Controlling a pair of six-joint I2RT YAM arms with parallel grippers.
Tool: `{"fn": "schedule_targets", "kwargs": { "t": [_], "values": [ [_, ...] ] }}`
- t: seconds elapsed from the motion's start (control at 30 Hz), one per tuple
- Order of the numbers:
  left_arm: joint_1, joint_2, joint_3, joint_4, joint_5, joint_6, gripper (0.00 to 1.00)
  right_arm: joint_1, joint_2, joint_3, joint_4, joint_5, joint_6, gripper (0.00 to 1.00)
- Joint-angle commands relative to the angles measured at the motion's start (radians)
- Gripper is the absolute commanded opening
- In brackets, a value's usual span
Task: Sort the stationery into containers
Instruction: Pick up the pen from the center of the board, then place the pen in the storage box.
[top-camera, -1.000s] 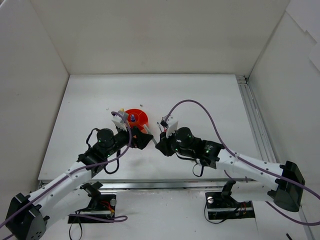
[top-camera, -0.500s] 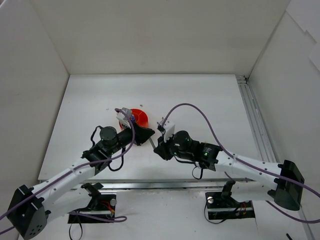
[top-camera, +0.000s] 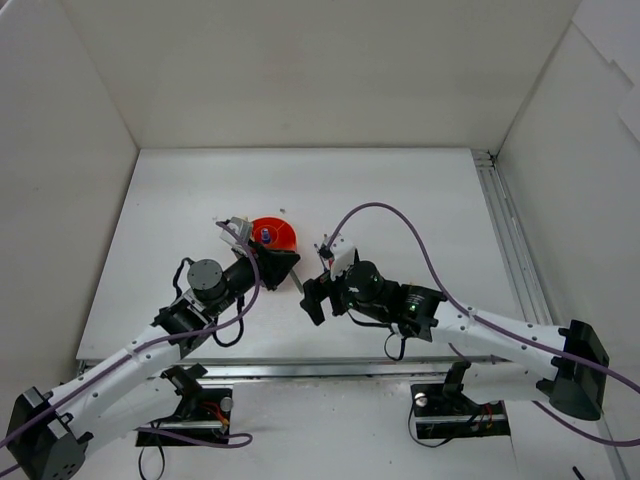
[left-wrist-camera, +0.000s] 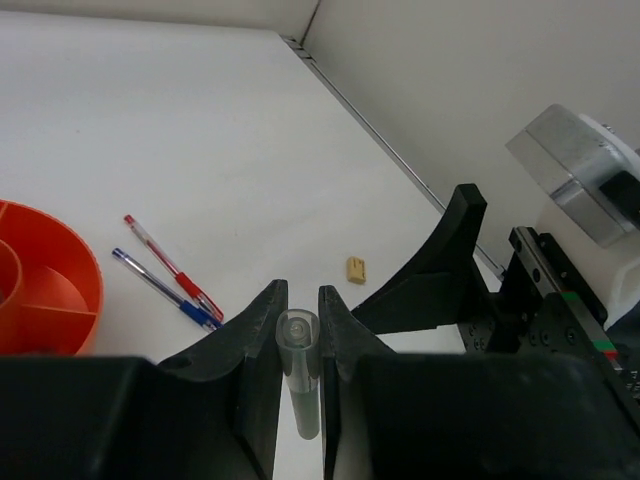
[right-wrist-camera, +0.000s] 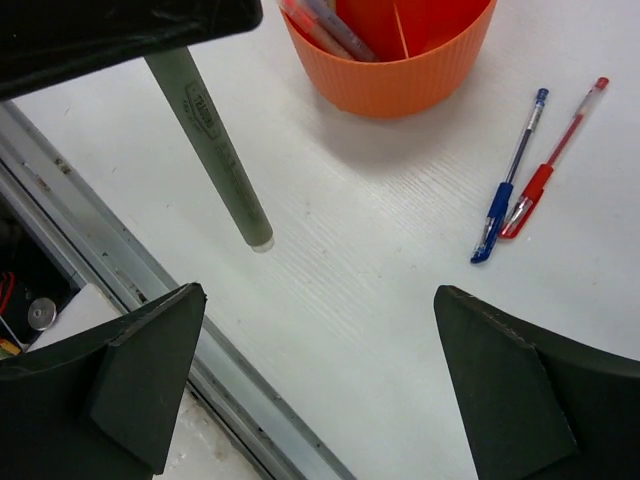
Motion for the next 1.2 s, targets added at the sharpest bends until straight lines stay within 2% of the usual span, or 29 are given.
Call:
{"fn": "schedule_targets", "kwargs": {
  "t": [0.0,0.17,0.23,0.43,0.6,0.67,0.7,0.8,0.9,1.07,1.17],
  "values": [
    [0.003,-0.028,0.021,0.020,-0.102,0.073,0.00,-0.005,0.000,0.076,0.010,0.071,0.004,0.98],
    [0.003,-0.022,0.004,0.054,-0.259,0.171,0.00,-0.005,-0.011,0.076,-0.013,0.104,-0.002,0.98],
    [0.003,0.016,-0.002,0.107,-0.313,0.245,0.00,-0.002,-0.030,0.071,-0.032,0.140,-0.004,0.98],
    [0.003,0.136,0.021,0.241,-0.405,0.338,0.00,-0.005,-0.083,0.074,-0.128,0.291,-0.030,0.98],
    [0.003,0.176,-0.003,0.316,-0.446,0.406,0.00,-0.008,-0.119,0.070,-0.185,0.376,-0.024,0.98],
    [0.003,0.188,-0.058,0.419,-0.446,0.447,0.00,-0.008,-0.135,0.061,-0.196,0.408,-0.008,0.98],
    [0.003,0.205,-0.080,0.519,-0.442,0.461,0.00,-0.005,-0.145,0.056,-0.201,0.413,-0.005,0.98],
    [0.003,0.245,-0.114,0.615,-0.445,0.503,0.00,-0.006,-0.159,0.052,-0.205,0.424,-0.001,0.98],
    [0.003,0.297,-0.088,0.615,-0.459,0.524,0.00,-0.008,-0.162,0.053,-0.213,0.437,-0.005,0.98],
    [0.003,0.360,-0.138,0.798,-0.457,0.530,0.00,-0.009,-0.161,0.055,-0.219,0.434,-0.008,0.98],
    [0.003,0.375,-0.131,0.816,-0.428,0.526,0.00,-0.008,-0.159,0.058,-0.222,0.434,-0.008,0.98]
  ]
}}
